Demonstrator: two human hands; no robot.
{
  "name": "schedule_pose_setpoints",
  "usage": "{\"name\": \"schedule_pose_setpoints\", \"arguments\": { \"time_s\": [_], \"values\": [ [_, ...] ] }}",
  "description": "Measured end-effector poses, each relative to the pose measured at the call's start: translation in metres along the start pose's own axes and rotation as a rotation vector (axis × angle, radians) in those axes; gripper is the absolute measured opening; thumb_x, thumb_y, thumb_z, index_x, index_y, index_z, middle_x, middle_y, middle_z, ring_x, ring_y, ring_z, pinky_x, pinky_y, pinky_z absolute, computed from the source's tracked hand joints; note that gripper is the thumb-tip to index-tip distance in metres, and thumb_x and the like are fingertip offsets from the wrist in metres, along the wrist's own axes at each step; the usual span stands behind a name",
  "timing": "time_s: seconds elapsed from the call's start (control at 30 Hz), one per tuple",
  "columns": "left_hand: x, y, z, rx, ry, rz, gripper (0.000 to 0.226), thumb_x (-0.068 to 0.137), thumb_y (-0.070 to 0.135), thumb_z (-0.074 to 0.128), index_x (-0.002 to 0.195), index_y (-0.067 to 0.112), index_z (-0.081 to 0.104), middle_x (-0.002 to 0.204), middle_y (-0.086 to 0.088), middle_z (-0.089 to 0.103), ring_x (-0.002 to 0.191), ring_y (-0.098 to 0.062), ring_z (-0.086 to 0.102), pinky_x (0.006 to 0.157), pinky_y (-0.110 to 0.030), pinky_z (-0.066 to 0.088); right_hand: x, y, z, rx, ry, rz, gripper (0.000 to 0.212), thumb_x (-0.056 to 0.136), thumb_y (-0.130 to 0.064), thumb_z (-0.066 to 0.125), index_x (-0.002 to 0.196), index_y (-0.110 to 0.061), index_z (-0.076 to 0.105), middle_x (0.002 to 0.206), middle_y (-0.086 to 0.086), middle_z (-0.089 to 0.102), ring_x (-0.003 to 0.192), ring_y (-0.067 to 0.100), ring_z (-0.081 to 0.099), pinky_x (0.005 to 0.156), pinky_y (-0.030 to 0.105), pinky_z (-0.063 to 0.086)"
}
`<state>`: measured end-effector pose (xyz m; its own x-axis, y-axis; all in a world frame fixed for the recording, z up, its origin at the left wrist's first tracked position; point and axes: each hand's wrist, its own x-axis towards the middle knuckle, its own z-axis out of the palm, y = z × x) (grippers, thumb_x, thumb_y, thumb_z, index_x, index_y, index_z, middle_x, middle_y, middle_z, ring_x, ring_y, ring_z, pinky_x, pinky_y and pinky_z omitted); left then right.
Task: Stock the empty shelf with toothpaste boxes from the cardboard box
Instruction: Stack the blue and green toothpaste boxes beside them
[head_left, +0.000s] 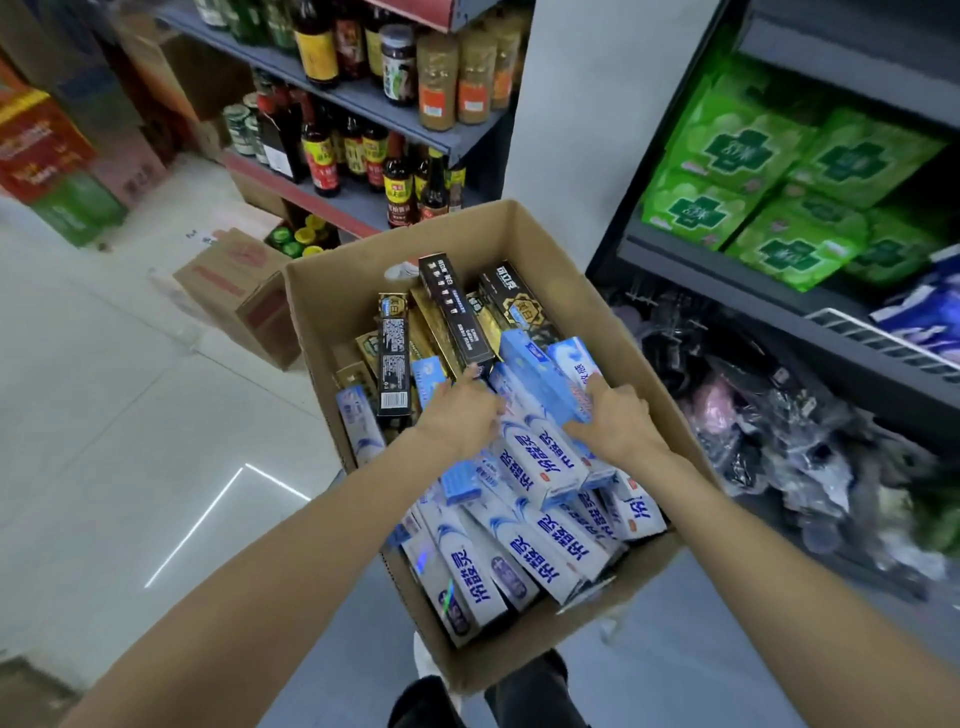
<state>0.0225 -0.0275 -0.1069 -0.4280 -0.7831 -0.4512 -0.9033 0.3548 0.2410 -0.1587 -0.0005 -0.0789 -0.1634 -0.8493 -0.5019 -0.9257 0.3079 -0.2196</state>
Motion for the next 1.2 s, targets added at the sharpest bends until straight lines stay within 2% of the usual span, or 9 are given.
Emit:
{"name": "schedule_pose_setpoints", "arguments": {
  "time_s": [0.1, 0.23, 0.43, 0.53, 0.6, 0.77, 0.83, 0.93, 1.2],
  "values": [
    [-0.011, -0.009, 0.005, -0.017, 0.234, -0.177, 0.043, 0.091, 0.019, 0.057, 0.129, 0.006, 0.042, 0.132, -0.014, 0.039, 0.120, -0.030, 0.042, 0.094, -0.039, 0.041, -0.004, -0.001, 0.006, 0.060, 0.019, -0.040, 0.039, 0.088, -0.031, 0.059, 0.110, -0.009, 0.036, 0.102, 0.021, 0.050, 0.094, 0.038, 0.050, 0.066, 0.033, 0.035],
    [-0.006, -0.016, 0.009, -0.174, 0.025, -0.450, 0.083, 0.089, 0.046, 0.058, 0.141, -0.006, 0.018, 0.138, -0.023, 0.032, 0.118, -0.034, 0.050, 0.087, -0.036, 0.047, -0.005, -0.009, 0.015, 0.039, 0.053, -0.057, 0.048, 0.092, -0.031, 0.054, 0.125, -0.005, 0.031, 0.100, 0.025, 0.053, 0.088, 0.037, 0.051, 0.055, 0.034, 0.031],
    [0.003, -0.017, 0.013, -0.509, 0.021, -0.466, 0.084, 0.091, 0.039, 0.057, 0.140, -0.015, 0.014, 0.117, -0.022, 0.058, 0.096, -0.030, 0.062, 0.065, -0.034, 0.046, -0.008, -0.020, 0.023, 0.054, 0.035, 0.020, 0.051, 0.093, -0.031, 0.049, 0.129, -0.001, 0.028, 0.128, 0.029, 0.038, 0.120, 0.042, 0.037, 0.098, 0.051, 0.038],
    [0.001, -0.019, 0.007, -0.856, 0.090, -0.433, 0.032, 0.094, 0.033, 0.053, 0.101, 0.002, 0.054, 0.085, -0.017, 0.058, 0.065, -0.025, 0.052, 0.067, -0.041, 0.054, -0.012, -0.021, 0.018, 0.208, 0.036, 0.070, 0.047, 0.092, -0.032, 0.050, 0.124, -0.001, 0.033, 0.137, 0.022, 0.027, 0.127, 0.038, 0.028, 0.106, 0.047, 0.030],
    [-0.005, -0.016, -0.002, -1.028, 0.151, -0.425, 0.031, 0.094, 0.031, 0.054, 0.071, 0.012, 0.043, 0.072, -0.010, 0.046, 0.069, -0.022, 0.049, 0.073, -0.043, 0.055, -0.017, -0.022, 0.010, 0.334, 0.063, 0.077, 0.034, 0.093, -0.031, 0.052, 0.107, -0.004, 0.036, 0.138, 0.018, 0.023, 0.127, 0.034, 0.023, 0.101, 0.035, 0.029],
    [-0.014, 0.011, -0.039, -1.230, 0.286, -0.320, 0.042, 0.094, 0.029, 0.052, 0.129, 0.010, 0.040, 0.106, -0.010, 0.057, 0.098, -0.031, 0.062, 0.086, -0.044, 0.053, -0.025, -0.013, -0.024, 0.914, 0.024, 0.119, 0.020, 0.091, -0.025, 0.058, 0.088, -0.006, 0.053, 0.102, 0.022, 0.059, 0.083, 0.025, 0.053, 0.078, 0.026, 0.049],
    [-0.014, 0.033, -0.063, -1.357, 0.285, -0.265, 0.030, 0.097, 0.021, 0.044, 0.126, 0.013, 0.041, 0.103, -0.009, 0.057, 0.093, -0.028, 0.060, 0.085, -0.041, 0.052, -0.037, -0.005, -0.046, 1.360, -0.023, 0.106, 0.018, 0.094, -0.017, 0.054, 0.103, -0.001, 0.057, 0.096, 0.021, 0.064, 0.076, 0.025, 0.057, 0.075, 0.035, 0.056],
    [-0.013, 0.075, -0.098, -1.588, 0.217, -0.159, 0.018, 0.097, 0.015, 0.034, 0.103, 0.007, 0.049, 0.078, -0.009, 0.054, 0.066, -0.022, 0.054, 0.062, -0.030, 0.048, -0.056, 0.019, -0.084, 1.730, -0.005, 0.034, 0.014, 0.095, -0.013, 0.049, 0.103, -0.003, 0.056, 0.084, 0.013, 0.065, 0.065, 0.021, 0.064, 0.058, 0.024, 0.056],
    [0.023, 0.258, -0.164, -1.570, 0.164, 0.143, 0.029, 0.094, 0.037, 0.049, 0.079, 0.013, 0.058, 0.055, -0.003, 0.061, 0.039, -0.010, 0.056, 0.042, -0.017, 0.045, -0.099, 0.150, -0.181, 1.790, 0.152, -0.252, 0.016, 0.081, 0.009, 0.052, 0.090, -0.004, 0.048, 0.084, 0.015, 0.065, 0.060, 0.018, 0.067, 0.051, 0.026, 0.054]
  ]
}}
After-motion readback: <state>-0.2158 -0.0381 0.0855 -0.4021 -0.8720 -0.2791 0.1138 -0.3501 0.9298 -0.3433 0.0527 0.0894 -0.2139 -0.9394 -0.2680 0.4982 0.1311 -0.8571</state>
